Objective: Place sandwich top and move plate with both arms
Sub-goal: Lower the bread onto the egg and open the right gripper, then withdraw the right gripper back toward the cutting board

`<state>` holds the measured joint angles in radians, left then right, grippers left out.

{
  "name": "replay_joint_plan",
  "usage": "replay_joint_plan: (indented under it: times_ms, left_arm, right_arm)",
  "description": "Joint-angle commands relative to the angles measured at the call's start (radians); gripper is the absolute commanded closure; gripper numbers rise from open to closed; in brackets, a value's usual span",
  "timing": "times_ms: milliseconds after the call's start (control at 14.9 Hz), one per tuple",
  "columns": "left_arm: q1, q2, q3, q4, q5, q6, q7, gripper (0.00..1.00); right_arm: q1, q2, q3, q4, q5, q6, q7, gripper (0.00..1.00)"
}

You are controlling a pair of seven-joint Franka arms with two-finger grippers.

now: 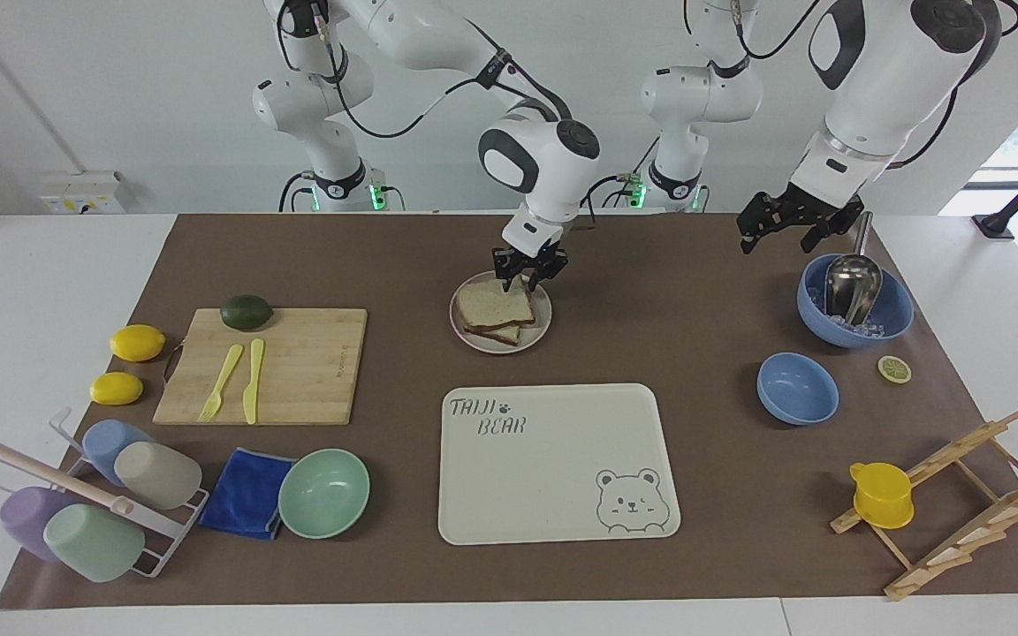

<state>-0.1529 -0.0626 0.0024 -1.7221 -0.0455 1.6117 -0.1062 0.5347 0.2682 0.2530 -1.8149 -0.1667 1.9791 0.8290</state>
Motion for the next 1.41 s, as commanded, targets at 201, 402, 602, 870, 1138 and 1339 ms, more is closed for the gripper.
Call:
replay_joint_plan:
  times_ms: [201, 402, 602, 870, 1138, 1339]
  left_arm:
    - [0.009, -0.013, -0.006, -0.007, 0.000, -0.003, 0.007, 0.00]
    - [0.009, -0.013, -0.006, -0.007, 0.000, -0.001, 0.007, 0.00]
    - [0.009, -0.013, -0.006, -0.007, 0.000, -0.001, 0.007, 0.00]
    - [0.009, -0.013, -0.006, -0.007, 0.000, -0.001, 0.007, 0.00]
    - [0.009, -0.017, -0.006, -0.008, 0.000, -0.013, 0.005, 0.00]
    - [-0.005, -0.031, -0.013, -0.005, 0.000, -0.015, -0.004, 0.00]
  right_arm:
    - [-0.290, -0.161, 0.012, 0.022, 0.113, -0.055, -0.135, 0.00]
    - [-0.396, -0.220, 0.005, 0.023, 0.151, -0.127, -0.282, 0.00]
    - [-0.487, -0.216, 0.000, 0.069, 0.156, -0.195, -0.436, 0.00]
    - [-0.469, -0.172, -0.144, 0.239, 0.158, -0.382, -0.574, 0.00]
    - [-0.469, -0.178, -0.253, 0.309, 0.136, -0.499, -0.763, 0.00]
    - [-0.470, -0.214, -0.262, 0.255, 0.141, -0.490, -0.768, 0.00]
